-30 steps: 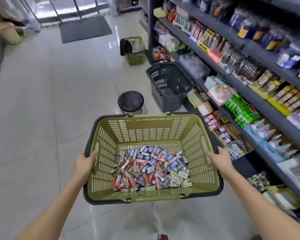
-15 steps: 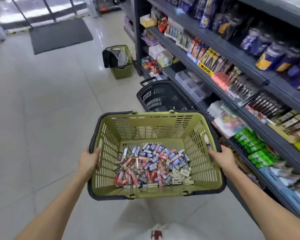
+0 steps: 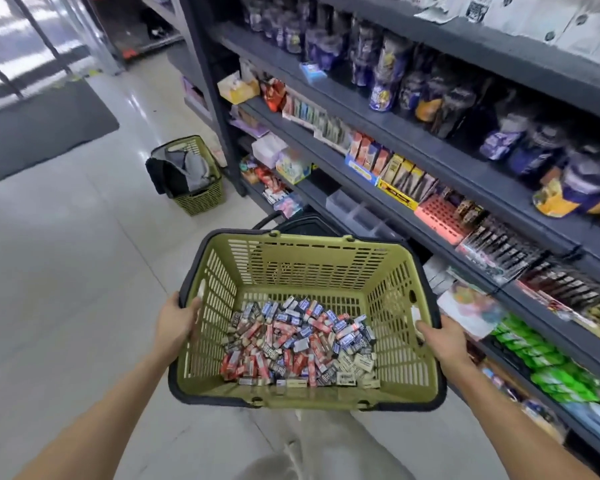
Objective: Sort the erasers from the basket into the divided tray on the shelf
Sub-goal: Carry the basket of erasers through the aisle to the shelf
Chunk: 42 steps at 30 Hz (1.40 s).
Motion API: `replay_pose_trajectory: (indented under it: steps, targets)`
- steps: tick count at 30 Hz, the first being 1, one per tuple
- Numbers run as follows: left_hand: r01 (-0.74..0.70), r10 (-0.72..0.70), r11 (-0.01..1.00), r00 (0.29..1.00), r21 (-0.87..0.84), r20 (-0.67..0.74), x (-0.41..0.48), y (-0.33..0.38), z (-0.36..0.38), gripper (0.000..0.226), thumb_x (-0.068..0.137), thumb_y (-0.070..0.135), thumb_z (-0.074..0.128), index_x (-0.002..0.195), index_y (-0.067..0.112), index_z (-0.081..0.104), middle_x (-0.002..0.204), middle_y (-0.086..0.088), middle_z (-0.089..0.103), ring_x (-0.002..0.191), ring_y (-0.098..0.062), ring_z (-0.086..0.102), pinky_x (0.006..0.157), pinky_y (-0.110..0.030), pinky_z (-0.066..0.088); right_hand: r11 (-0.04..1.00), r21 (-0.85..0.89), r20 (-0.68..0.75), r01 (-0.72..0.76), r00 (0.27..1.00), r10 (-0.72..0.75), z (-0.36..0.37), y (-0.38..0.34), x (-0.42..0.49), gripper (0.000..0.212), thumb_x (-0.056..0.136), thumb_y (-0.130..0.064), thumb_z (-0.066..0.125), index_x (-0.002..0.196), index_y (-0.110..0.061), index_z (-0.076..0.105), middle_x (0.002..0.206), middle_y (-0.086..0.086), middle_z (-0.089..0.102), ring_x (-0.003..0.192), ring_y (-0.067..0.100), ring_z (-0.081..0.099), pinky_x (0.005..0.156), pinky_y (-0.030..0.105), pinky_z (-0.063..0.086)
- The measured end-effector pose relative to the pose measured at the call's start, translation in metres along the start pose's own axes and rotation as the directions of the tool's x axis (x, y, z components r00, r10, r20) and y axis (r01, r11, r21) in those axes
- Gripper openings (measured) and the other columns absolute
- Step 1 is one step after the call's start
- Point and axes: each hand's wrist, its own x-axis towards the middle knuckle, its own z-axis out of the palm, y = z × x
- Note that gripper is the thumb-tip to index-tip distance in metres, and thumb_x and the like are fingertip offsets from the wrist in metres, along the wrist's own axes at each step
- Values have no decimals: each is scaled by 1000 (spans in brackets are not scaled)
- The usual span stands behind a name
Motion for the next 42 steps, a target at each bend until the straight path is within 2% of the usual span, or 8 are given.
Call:
replay_pose_trajectory:
  steps: [8,16,22,25,30,35,39,42]
  targets:
    - [-65,55,993,992,94,110,115,92,41,15,97,21,51,96,7,46,58,-10,46,41,-24,43,34,-24,38,990,72,-57,-119,991,123,36,-46,82,6,84,-11,62,82,-5,62,68,13,60,64,26,56,60,31,42]
    - [-127,71,968,966,215,250,204,149,77,19,97,25,50,95,7,48,61,-12,55,44,-24,50,45,-31,44,964,112,-179,-241,949,258,70,-60,116,12,83,-14,64,82,-2,64,69,17,62,68,33,63,64,40,51]
    - [-104,10,972,915,212,404,274,162,110,23,97,22,52,105,0,48,66,-12,55,44,-24,50,46,-34,46,932,140,-258,-334,896,360,104,-68,125,18,84,-22,66,74,-8,60,63,16,60,64,34,63,60,42,52]
    - [-159,13,959,853,236,522,308,168,125,26,96,23,54,106,-1,49,71,-14,58,51,-27,55,54,-39,51,903,182,-285,-390,858,428,126,-74,122,6,86,-14,63,89,-11,60,66,16,59,59,29,58,56,37,48]
    - [-451,93,790,757,414,647,362,180,156,30,92,29,60,101,1,58,87,-15,69,79,-32,65,74,-43,54,847,268,-367,-459,765,530,159,-75,124,7,86,-10,62,90,-5,60,62,11,55,48,19,47,44,24,36]
    - [-647,131,565,683,512,718,405,172,207,41,91,38,58,100,-1,62,96,-19,67,93,-36,62,77,-38,48,820,314,-382,-479,727,571,186,-50,142,9,85,-12,63,87,-3,60,63,14,53,51,22,47,49,32,40]
    - [-617,136,642,677,456,724,420,144,245,30,89,31,64,90,1,61,79,-14,64,76,-34,60,63,-36,44,805,319,-390,-500,705,592,205,-15,157,11,84,-15,66,83,-6,61,66,15,59,60,27,55,60,43,50]
    - [-590,170,705,678,392,715,429,117,275,26,86,26,68,75,5,58,60,-7,54,58,-26,52,54,-32,38,813,288,-395,-506,711,582,217,19,171,15,81,-18,68,72,-12,58,57,7,58,53,24,54,51,30,43]
